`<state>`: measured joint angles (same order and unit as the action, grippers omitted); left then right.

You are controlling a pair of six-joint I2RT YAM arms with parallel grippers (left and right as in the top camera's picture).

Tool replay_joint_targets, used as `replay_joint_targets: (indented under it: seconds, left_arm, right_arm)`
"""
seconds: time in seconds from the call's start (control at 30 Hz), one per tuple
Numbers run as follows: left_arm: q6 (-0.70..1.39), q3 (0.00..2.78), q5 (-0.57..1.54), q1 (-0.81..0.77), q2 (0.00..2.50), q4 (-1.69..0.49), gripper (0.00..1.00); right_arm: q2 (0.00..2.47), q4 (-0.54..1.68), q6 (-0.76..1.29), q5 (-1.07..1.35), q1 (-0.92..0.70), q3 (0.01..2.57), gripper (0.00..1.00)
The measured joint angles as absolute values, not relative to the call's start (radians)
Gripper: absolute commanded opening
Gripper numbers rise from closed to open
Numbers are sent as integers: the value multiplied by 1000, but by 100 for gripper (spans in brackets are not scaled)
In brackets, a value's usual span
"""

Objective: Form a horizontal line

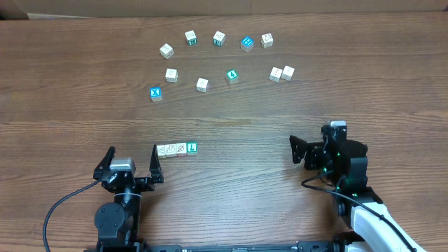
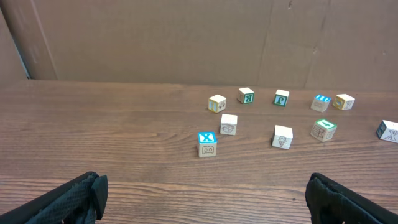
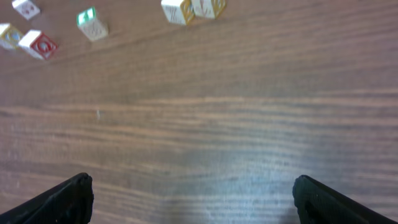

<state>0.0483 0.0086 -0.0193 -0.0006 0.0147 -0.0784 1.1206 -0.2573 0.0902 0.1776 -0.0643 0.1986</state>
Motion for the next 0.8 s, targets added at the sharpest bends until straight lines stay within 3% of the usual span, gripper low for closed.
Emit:
replay_joint_targets:
  seconds: [0.8]
  left_arm:
    - [48, 9, -19, -1, 15, -78, 100]
  right_arm:
    - [952, -285, 12, 237, -59, 62, 100]
